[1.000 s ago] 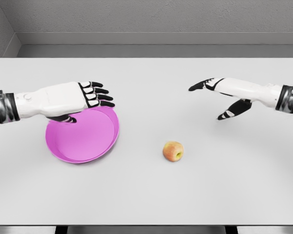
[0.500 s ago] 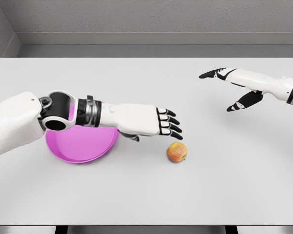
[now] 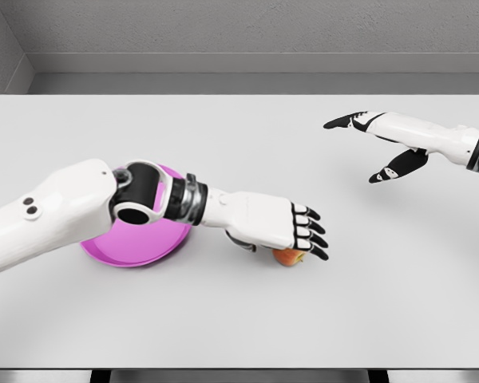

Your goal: Put the apple on the plate with both arms

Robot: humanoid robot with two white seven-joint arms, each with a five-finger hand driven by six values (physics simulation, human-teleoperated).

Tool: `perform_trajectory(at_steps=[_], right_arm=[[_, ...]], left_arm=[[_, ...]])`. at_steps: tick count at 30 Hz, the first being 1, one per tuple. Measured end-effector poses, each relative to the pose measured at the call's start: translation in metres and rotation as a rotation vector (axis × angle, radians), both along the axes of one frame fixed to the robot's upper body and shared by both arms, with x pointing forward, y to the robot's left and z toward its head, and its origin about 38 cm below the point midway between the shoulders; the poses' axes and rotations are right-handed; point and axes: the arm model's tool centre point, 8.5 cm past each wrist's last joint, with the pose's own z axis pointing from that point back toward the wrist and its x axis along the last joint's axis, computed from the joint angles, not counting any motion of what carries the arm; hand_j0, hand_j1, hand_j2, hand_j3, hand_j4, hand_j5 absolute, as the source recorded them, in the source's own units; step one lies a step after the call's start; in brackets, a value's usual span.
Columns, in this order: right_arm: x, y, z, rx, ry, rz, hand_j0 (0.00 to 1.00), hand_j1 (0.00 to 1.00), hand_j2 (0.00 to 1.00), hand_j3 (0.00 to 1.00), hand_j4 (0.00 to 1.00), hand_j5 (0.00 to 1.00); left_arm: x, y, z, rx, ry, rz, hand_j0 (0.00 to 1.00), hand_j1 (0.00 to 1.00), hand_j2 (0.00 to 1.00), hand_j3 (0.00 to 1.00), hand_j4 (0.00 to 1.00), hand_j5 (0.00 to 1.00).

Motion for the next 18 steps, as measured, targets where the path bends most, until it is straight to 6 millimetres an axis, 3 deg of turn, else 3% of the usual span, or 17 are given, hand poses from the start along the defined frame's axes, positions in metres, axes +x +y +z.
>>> perform_trajectory(at_steps=[4, 18], right_arm=[[-0.0002, -0.0002, -0.0008, 0.0, 0.002, -0.001, 1.0, 1.0, 1.0, 1.0, 1.0, 1.0], [-0.0004, -0.0007, -0.0024, -0.001, 0.006, -0.002, 1.0, 1.0, 1.0, 1.0, 1.0, 1.0]], left_arm=[[-0.0032, -0.0016, -0.0006, 0.007, -0.012, -0.013, 0.93, 0.93, 0.93, 0.93, 0.93, 0.93], [0.0, -0.0006, -0.0077, 0.048, -0.033, -0.008, 0.93, 0.93, 0.93, 0.93, 0.93, 0.93]])
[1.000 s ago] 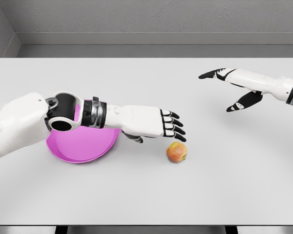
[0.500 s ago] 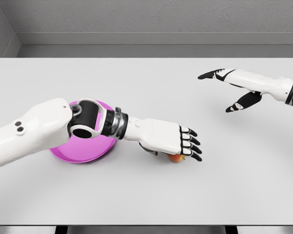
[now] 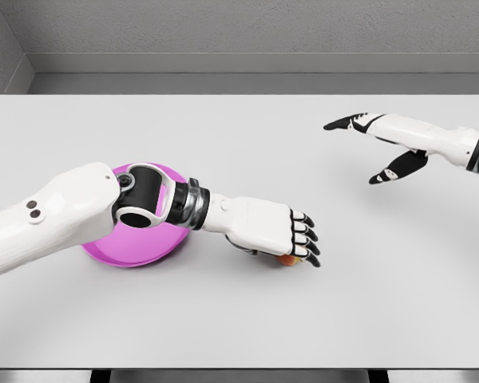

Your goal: Put the apple on the plate with both arms

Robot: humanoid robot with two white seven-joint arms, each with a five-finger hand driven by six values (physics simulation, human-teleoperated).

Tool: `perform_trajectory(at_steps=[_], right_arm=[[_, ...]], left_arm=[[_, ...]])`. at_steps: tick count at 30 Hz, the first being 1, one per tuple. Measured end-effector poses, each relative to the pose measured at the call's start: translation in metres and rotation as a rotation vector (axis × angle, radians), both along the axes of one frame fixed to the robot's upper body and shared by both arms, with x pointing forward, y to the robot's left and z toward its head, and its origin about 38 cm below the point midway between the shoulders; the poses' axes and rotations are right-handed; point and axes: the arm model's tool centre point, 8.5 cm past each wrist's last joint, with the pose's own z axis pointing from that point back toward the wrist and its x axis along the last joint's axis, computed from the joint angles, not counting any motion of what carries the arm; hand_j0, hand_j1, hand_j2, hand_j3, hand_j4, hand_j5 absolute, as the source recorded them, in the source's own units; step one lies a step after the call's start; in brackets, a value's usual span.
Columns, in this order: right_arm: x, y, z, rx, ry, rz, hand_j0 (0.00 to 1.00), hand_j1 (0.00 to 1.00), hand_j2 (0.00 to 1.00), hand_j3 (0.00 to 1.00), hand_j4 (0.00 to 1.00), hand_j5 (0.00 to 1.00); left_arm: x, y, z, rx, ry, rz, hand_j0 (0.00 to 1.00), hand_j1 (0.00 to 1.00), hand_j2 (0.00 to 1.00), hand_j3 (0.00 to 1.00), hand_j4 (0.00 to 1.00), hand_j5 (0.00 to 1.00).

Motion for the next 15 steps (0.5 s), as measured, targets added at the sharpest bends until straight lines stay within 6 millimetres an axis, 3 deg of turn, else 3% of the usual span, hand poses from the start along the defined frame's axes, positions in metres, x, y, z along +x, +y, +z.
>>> perform_trajectory(at_steps=[15], right_arm=[[0.0, 0.001, -0.001, 0.001, 0.002, 0.001, 1.0, 1.0, 1.0, 1.0, 1.0, 1.0]], left_arm=[[0.007, -0.015, -0.01, 0.022, -0.018, 0.004, 0.93, 0.93, 0.93, 0.93, 0.93, 0.93]])
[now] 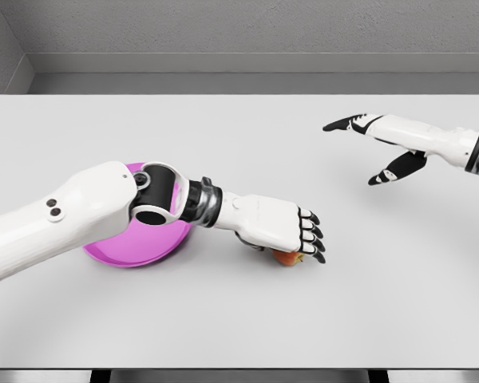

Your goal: Put the apple on the plate with both arms

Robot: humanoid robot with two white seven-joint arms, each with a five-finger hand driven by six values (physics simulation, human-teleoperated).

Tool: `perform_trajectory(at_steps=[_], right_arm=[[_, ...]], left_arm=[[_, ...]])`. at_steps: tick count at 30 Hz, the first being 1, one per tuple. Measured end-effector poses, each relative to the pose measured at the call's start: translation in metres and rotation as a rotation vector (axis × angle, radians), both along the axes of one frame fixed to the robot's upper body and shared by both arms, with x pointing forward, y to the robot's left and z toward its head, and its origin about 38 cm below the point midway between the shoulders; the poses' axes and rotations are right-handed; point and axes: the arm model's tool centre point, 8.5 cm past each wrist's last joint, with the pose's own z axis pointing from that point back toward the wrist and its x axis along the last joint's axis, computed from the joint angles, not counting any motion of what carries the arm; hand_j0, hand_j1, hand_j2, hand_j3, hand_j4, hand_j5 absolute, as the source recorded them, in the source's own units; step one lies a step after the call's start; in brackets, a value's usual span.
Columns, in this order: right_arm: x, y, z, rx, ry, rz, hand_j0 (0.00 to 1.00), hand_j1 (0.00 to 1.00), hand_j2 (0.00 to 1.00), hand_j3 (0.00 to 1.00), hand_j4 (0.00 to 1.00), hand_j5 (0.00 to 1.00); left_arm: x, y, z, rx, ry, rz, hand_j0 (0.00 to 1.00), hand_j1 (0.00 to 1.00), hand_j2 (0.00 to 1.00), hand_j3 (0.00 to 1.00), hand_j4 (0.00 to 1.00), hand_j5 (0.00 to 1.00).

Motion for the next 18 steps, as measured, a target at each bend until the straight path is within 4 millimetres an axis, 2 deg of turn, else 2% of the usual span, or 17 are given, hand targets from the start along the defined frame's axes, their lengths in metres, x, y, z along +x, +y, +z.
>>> perform_trajectory(at_steps=[6, 11, 15, 18], right_arm=[[-0.0001, -0.0004, 0.0001, 0.0, 0.0, -0.001, 1.0, 1.0, 1.0, 1.0, 1.0, 1.0], [-0.0001, -0.0006, 0.0002, -0.001, 0.0, -0.001, 1.0, 1.0, 1.0, 1.0, 1.0, 1.0], [-0.0001, -0.0005, 0.0001, -0.001, 0.0, -0.001, 1.0, 1.0, 1.0, 1.0, 1.0, 1.0], [-0.0001, -0.0004, 0.0001, -0.001, 0.0, -0.001, 1.0, 1.0, 1.0, 1.0, 1.0, 1.0]], left_arm=[[-0.0026, -0.0003, -0.0055, 0.015, 0.004, -0.008, 0.92, 0.92, 0.92, 0.92, 0.92, 0.92], [-0.0035, -0.0005, -0.0078, 0.027, -0.006, -0.014, 0.83, 0.83, 0.83, 0.83, 0.83, 0.83], [-0.0036, -0.0011, -0.0077, 0.029, -0.01, -0.016, 0.83, 0.83, 0.83, 0.83, 0.83, 0.83], [-0.0041, -0.0013, -0.0084, 0.03, -0.01, -0.017, 0.76, 0.76, 0.76, 0.76, 0.76, 0.76]])
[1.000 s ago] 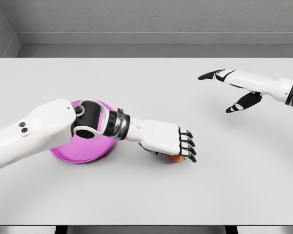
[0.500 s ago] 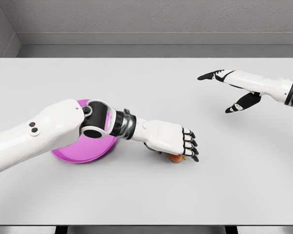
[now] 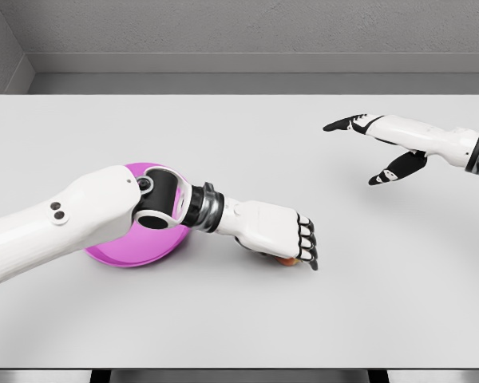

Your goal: Put the apple on the plate with both arms

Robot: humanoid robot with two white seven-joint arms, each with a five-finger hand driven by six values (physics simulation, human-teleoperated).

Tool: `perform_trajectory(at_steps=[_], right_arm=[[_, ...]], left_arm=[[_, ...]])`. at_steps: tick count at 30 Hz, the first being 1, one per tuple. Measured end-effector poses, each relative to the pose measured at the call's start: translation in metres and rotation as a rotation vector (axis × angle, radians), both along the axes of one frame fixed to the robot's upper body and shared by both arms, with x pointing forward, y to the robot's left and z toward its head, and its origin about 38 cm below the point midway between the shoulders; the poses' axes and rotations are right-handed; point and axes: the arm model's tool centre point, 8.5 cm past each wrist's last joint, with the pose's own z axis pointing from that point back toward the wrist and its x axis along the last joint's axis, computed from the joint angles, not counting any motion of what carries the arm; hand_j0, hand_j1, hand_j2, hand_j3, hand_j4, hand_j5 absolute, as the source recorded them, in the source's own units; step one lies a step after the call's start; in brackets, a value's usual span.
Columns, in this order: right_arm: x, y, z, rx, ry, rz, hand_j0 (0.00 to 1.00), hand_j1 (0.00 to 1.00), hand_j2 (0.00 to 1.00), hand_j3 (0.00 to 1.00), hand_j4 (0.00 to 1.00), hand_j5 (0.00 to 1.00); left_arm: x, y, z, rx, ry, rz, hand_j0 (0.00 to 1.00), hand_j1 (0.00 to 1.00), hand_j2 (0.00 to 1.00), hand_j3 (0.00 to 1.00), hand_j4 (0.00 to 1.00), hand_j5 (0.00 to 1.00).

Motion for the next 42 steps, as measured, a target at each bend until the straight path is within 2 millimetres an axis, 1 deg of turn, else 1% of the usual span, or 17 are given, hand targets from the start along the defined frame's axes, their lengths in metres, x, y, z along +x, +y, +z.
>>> perform_trajectory(at_steps=[3, 5, 6, 19, 21, 23, 25, 26, 28, 31, 33, 34, 36, 38, 39, 41, 42], right_arm=[[0.0, 0.0, 0.0, 0.001, -0.001, 0.0, 1.0, 1.0, 1.0, 1.0, 1.0, 1.0], [0.0, 0.0, 0.0, 0.001, -0.001, 0.0, 1.0, 1.0, 1.0, 1.0, 1.0, 1.0], [0.0, 0.0, 0.0, 0.001, 0.001, 0.0, 1.0, 1.0, 1.0, 1.0, 1.0, 1.0], [0.001, -0.001, -0.001, 0.0, 0.004, -0.005, 1.0, 1.0, 1.0, 1.0, 1.0, 1.0], [0.0, -0.002, -0.002, -0.001, 0.005, -0.006, 1.0, 1.0, 1.0, 1.0, 1.0, 1.0], [0.0, -0.002, -0.002, -0.001, 0.005, -0.006, 1.0, 1.0, 1.0, 1.0, 1.0, 1.0], [0.0, -0.002, -0.002, -0.001, 0.005, -0.006, 1.0, 1.0, 1.0, 1.0, 1.0, 1.0], [0.0, -0.002, -0.002, -0.001, 0.006, -0.007, 1.0, 1.0, 1.0, 1.0, 1.0, 1.0], [0.001, -0.002, -0.003, -0.002, 0.006, -0.008, 1.0, 1.0, 1.0, 1.0, 1.0, 1.0], [0.001, -0.002, -0.003, -0.002, 0.007, -0.008, 1.0, 1.0, 1.0, 1.0, 1.0, 1.0], [0.001, -0.002, -0.003, -0.002, 0.007, -0.009, 1.0, 1.0, 1.0, 1.0, 1.0, 1.0], [0.001, -0.003, -0.003, -0.002, 0.007, -0.009, 1.0, 1.0, 1.0, 1.0, 1.0, 1.0], [0.001, -0.003, -0.003, -0.002, 0.008, -0.009, 1.0, 1.0, 1.0, 1.0, 1.0, 1.0], [0.001, -0.002, -0.004, -0.003, 0.009, -0.009, 1.0, 1.0, 1.0, 1.0, 1.0, 1.0], [0.001, -0.002, -0.004, -0.003, 0.01, -0.008, 1.0, 1.0, 1.0, 1.0, 1.0, 1.0], [0.0, -0.002, -0.004, -0.004, 0.011, -0.008, 1.0, 1.0, 1.0, 1.0, 1.0, 1.0], [0.0, -0.002, -0.004, -0.004, 0.011, -0.008, 1.0, 1.0, 1.0, 1.0, 1.0, 1.0]], left_arm=[[0.0, 0.0, 0.0, 0.001, -0.001, -0.001, 0.64, 0.64, 0.64, 0.64, 0.64, 0.64], [0.0, 0.0, 0.0, 0.003, -0.004, -0.002, 0.6, 0.6, 0.6, 0.6, 0.6, 0.6], [0.0, 0.0, 0.0, 0.003, -0.006, -0.002, 0.56, 0.56, 0.56, 0.56, 0.56, 0.56], [0.001, 0.001, 0.003, 0.011, -0.024, -0.007, 0.46, 0.46, 0.46, 0.46, 0.46, 0.46], [0.006, 0.002, 0.012, 0.007, -0.046, -0.007, 0.44, 0.44, 0.44, 0.44, 0.44, 0.44], [0.012, 0.01, 0.025, -0.002, -0.064, 0.004, 0.41, 0.41, 0.41, 0.41, 0.41, 0.41], [0.014, 0.029, 0.041, -0.016, -0.072, 0.024, 0.41, 0.41, 0.41, 0.41, 0.41, 0.41], [0.015, 0.043, 0.049, -0.029, -0.069, 0.046, 0.41, 0.41, 0.41, 0.41, 0.41, 0.41], [0.024, 0.087, 0.072, -0.061, -0.073, 0.135, 0.41, 0.41, 0.41, 0.41, 0.41, 0.41], [0.035, 0.164, 0.102, -0.071, -0.093, 0.305, 0.41, 0.41, 0.41, 0.41, 0.41, 0.41], [0.038, 0.206, 0.109, -0.051, -0.103, 0.398, 0.41, 0.41, 0.41, 0.41, 0.41, 0.41], [0.038, 0.22, 0.106, -0.038, -0.096, 0.435, 0.41, 0.41, 0.41, 0.41, 0.41, 0.41], [0.04, 0.238, 0.107, -0.022, -0.098, 0.479, 0.41, 0.41, 0.41, 0.41, 0.41, 0.41], [0.038, 0.247, 0.099, -0.009, -0.079, 0.501, 0.42, 0.42, 0.42, 0.42, 0.42, 0.42], [0.038, 0.249, 0.099, -0.006, -0.077, 0.507, 0.42, 0.42, 0.42, 0.42, 0.42, 0.42], [0.038, 0.252, 0.097, -0.001, -0.073, 0.514, 0.5, 0.5, 0.5, 0.5, 0.5, 0.5], [0.037, 0.253, 0.096, -0.001, -0.072, 0.516, 0.59, 0.59, 0.59, 0.59, 0.59, 0.59]])
